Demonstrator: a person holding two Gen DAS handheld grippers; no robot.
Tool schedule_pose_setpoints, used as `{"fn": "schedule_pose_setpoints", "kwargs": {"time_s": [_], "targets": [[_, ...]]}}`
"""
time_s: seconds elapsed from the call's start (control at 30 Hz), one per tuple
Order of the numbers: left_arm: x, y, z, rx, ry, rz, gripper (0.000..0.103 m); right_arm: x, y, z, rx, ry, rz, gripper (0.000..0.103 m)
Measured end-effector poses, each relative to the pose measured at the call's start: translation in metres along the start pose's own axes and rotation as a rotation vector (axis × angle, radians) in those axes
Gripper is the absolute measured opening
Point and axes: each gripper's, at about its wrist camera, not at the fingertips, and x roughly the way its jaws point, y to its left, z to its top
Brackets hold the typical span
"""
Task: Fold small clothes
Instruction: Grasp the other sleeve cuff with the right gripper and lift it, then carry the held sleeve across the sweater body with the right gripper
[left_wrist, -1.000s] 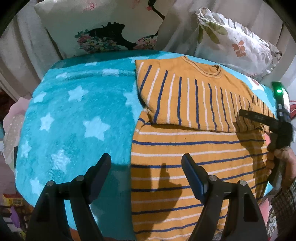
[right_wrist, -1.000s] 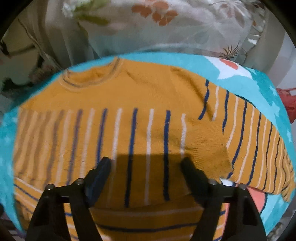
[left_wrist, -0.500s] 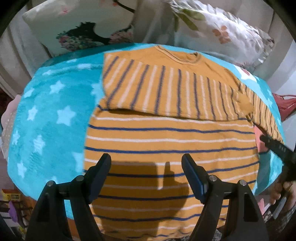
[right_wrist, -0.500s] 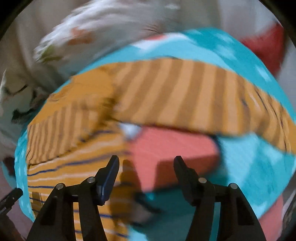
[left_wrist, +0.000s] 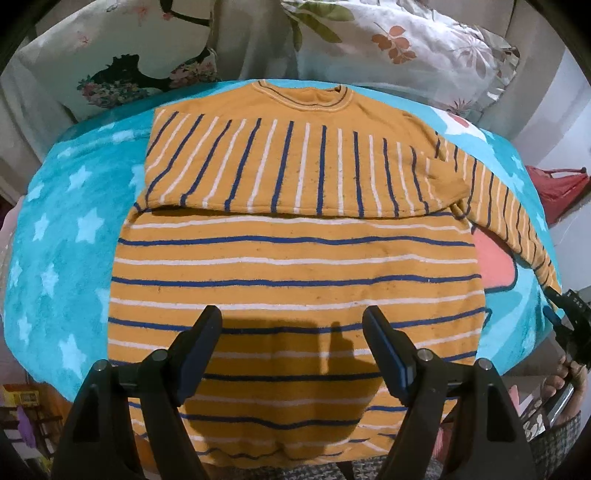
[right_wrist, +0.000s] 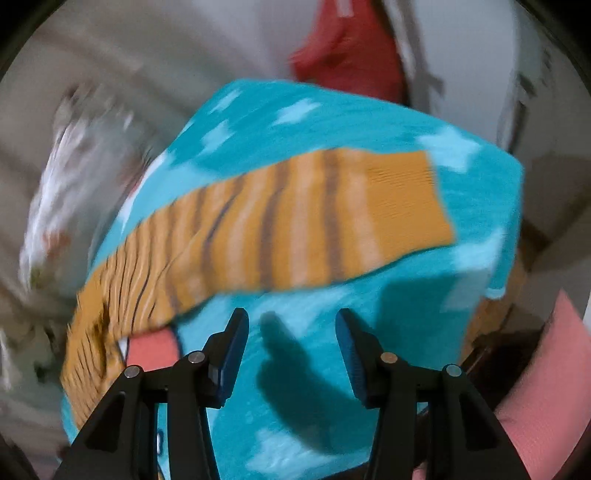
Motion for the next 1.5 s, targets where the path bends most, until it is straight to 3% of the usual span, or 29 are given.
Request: {"fn": "schedule_pose_setpoints", "kwargs": {"time_s": [0.07, 0.13, 0.23, 0.43, 0.5, 0.53, 0.57, 0.67, 0.87, 1.03, 1.13, 1.5], "targets": [[-0.002, 0.000, -0.001, -0.014, -0.002, 0.007, 0.078, -0.002, -0.022, 0.012, 0.098, -0.010, 0.067, 0.054], [-0.004, 0.003, -0.002, -0.027, -0.004, 0.017, 0.078, -0.002, -0.033, 0.020, 0.141, -0.020, 0.055, 0.054], [-0.006, 0.006, -0.006, -0.043, -0.003, 0.034, 0.078, 0.002, -0.051, 0.033, 0.236, -0.034, 0.139, 0.054], [-0.006, 0.008, -0.011, -0.071, 0.013, 0.056, 0.078, 0.005, -0.058, 0.052, 0.262, -0.049, 0.164, 0.054], [-0.007, 0.006, -0.012, -0.073, 0.013, 0.059, 0.078, 0.008, -0.054, 0.057, 0.243, -0.042, 0.147, 0.039], [-0.007, 0.005, -0.012, -0.073, 0.013, 0.059, 0.078, 0.009, -0.054, 0.058, 0.230, -0.034, 0.132, 0.017], [-0.007, 0.004, -0.012, -0.075, 0.013, 0.058, 0.078, 0.009, -0.056, 0.058, 0.223, -0.027, 0.123, 0.009], [-0.009, 0.004, -0.012, -0.085, 0.007, 0.054, 0.078, 0.005, -0.060, 0.063, 0.215, -0.027, 0.119, 0.007], [-0.011, 0.026, -0.012, -0.152, -0.016, 0.075, 0.077, -0.032, -0.060, 0.088, 0.169, -0.114, 0.093, 0.006], [-0.013, 0.048, -0.019, -0.202, -0.019, 0.087, 0.077, -0.049, -0.015, 0.104, 0.018, -0.133, 0.102, 0.006], [-0.013, 0.058, -0.025, -0.226, -0.015, 0.095, 0.078, -0.053, 0.033, 0.102, -0.110, -0.119, 0.143, 0.006], [-0.018, 0.098, -0.024, -0.274, -0.041, 0.072, 0.078, -0.033, 0.213, 0.028, -0.427, 0.038, 0.359, 0.006]]}}
